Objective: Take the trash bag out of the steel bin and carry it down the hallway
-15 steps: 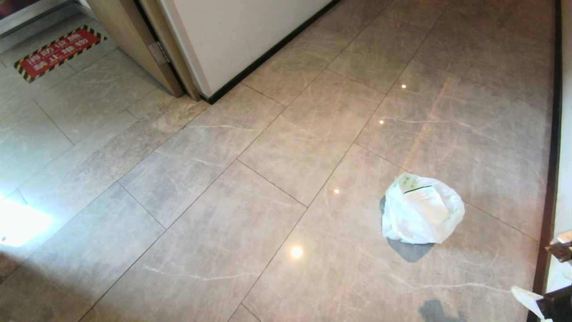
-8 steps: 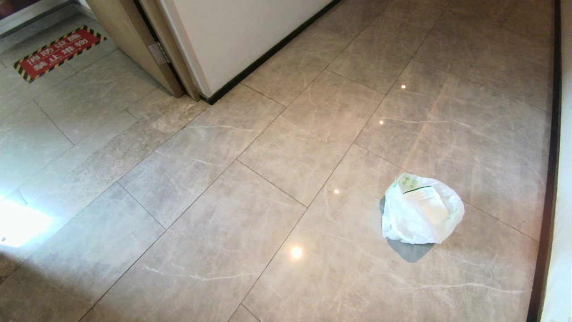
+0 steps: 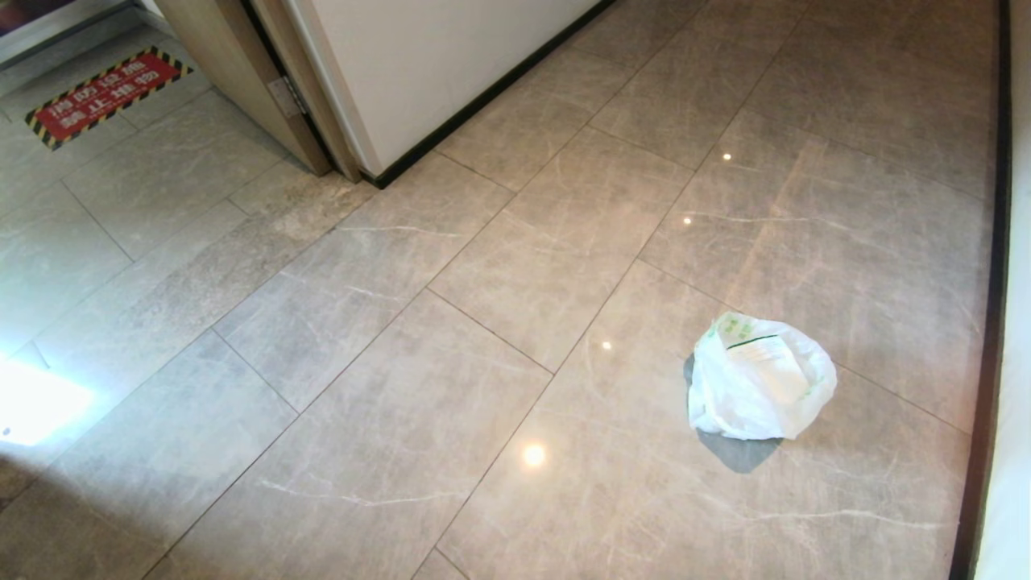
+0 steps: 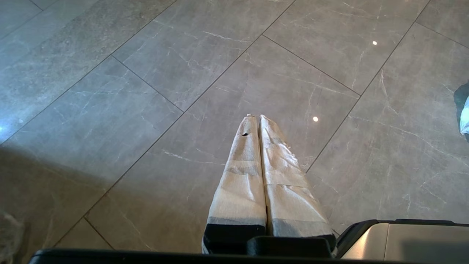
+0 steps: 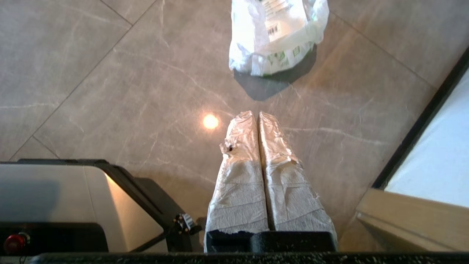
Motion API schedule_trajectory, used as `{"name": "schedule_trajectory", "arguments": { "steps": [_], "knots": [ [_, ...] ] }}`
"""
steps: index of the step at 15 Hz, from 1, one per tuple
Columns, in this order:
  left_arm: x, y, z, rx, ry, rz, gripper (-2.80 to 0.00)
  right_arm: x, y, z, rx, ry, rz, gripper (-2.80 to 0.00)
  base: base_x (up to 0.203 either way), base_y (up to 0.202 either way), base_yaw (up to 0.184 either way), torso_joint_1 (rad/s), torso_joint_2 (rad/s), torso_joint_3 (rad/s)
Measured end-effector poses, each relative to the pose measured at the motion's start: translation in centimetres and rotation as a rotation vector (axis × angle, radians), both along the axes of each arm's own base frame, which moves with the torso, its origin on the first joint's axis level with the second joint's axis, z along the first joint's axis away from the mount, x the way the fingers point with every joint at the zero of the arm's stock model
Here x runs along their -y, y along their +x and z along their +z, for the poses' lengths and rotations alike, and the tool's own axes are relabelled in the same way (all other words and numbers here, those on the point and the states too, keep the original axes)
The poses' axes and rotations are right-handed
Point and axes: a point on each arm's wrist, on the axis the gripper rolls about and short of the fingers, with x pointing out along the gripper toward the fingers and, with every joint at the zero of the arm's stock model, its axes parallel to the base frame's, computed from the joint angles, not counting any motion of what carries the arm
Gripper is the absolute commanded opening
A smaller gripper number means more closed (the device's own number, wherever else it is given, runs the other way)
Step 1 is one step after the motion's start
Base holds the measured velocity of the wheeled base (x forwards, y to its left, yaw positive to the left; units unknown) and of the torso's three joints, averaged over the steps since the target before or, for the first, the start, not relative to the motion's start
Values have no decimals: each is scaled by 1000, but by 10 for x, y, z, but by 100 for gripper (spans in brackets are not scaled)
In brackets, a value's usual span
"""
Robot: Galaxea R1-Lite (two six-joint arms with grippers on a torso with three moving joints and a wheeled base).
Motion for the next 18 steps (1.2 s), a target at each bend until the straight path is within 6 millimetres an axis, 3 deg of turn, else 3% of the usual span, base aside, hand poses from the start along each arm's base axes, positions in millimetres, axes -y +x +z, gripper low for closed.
{"name": "schedule_trajectory", "arguments": {
  "steps": [6,18],
  "knots": [
    [0,0,0,0,0,0,-280,0,-14,-5,156,20,9,-280,0,0,0,0,0,0],
    [0,0,0,0,2,0,-280,0,-16,-6,181,28,6,-280,0,0,0,0,0,0]
  ]
}}
